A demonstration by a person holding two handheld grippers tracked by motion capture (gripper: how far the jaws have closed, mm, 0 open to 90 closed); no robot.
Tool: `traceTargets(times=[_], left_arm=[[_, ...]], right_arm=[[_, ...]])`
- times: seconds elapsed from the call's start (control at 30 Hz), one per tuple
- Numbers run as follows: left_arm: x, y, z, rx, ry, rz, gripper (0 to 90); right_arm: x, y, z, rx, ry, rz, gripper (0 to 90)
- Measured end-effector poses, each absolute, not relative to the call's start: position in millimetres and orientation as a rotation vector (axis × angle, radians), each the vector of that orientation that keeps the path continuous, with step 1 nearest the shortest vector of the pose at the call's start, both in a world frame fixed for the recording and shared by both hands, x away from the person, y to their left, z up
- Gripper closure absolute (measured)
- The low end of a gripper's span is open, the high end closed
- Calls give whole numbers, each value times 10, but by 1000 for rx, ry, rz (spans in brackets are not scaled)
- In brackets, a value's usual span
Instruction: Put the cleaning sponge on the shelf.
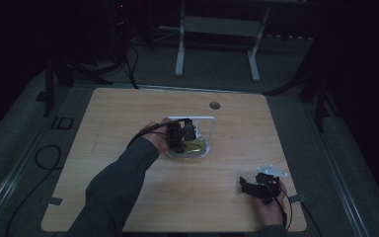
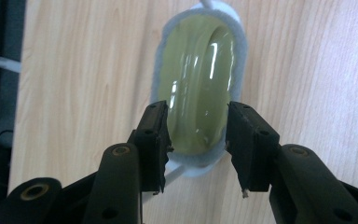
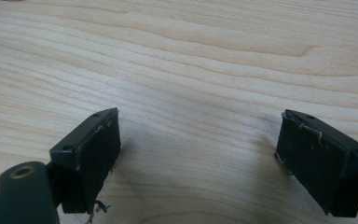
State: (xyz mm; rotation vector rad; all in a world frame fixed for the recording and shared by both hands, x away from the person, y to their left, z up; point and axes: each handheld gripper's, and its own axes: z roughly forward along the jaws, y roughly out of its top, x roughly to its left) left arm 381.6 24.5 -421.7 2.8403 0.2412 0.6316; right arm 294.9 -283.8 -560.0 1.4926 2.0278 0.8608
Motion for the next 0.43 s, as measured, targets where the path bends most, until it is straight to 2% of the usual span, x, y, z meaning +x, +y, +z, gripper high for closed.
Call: traceTargets(times=[0.23, 0.43], left_arm=[[3651, 439, -4169, 2827, 293, 643, 583], [3494, 630, -4213, 2739, 393, 664, 582]], right_arm=[[2949, -2838, -5600, 1492, 2028, 860, 130], [2949, -2838, -5599, 1493, 2028, 861, 130]])
